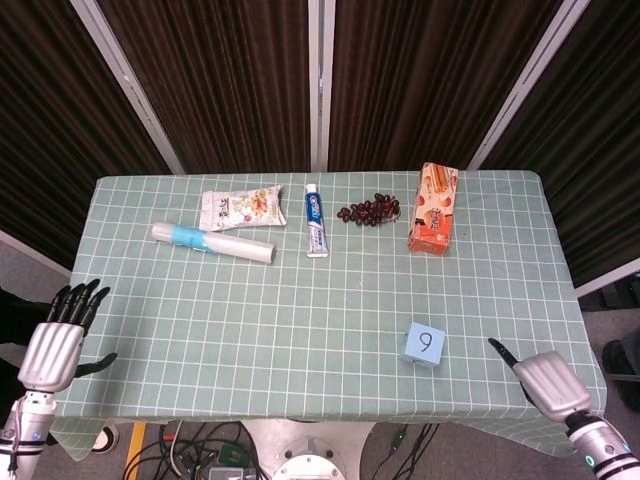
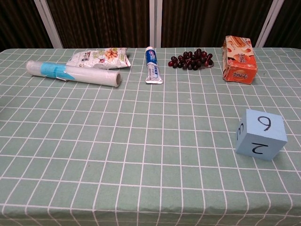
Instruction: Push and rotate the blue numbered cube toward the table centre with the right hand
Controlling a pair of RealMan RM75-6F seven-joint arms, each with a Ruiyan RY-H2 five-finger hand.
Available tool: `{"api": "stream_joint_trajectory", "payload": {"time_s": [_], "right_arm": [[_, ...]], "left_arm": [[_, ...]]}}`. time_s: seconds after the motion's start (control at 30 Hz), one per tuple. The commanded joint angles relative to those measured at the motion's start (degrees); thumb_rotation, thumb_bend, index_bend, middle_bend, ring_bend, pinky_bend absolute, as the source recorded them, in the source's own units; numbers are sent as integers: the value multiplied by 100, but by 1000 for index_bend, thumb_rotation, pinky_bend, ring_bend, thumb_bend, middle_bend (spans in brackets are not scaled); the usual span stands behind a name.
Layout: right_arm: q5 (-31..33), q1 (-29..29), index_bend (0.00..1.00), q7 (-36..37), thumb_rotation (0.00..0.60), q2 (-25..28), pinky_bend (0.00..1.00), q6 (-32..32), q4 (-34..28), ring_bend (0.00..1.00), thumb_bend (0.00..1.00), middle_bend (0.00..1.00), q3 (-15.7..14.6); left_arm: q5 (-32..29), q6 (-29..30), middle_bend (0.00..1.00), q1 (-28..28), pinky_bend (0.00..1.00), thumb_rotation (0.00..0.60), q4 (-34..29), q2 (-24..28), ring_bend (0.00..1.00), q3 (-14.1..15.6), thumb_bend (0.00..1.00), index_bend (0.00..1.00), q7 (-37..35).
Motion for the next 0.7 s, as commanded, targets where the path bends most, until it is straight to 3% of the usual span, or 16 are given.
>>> {"api": "stream_joint_trajectory", "payload": {"time_s": [0.03, 0.7], "right_arm": [[447, 419, 129, -567, 600, 250, 760, -692, -515, 799, 1000, 881, -10], [1812, 1540, 133, -1456, 600, -28, 760, -2047, -1275, 799, 1000, 881, 116]], "left_arm": [[-4, -1, 0, -4, 4, 600, 16, 4, 0, -5, 0, 74, -23], [-128, 24, 0, 32, 4, 600, 219, 43, 0, -49, 0, 75, -316]]}}
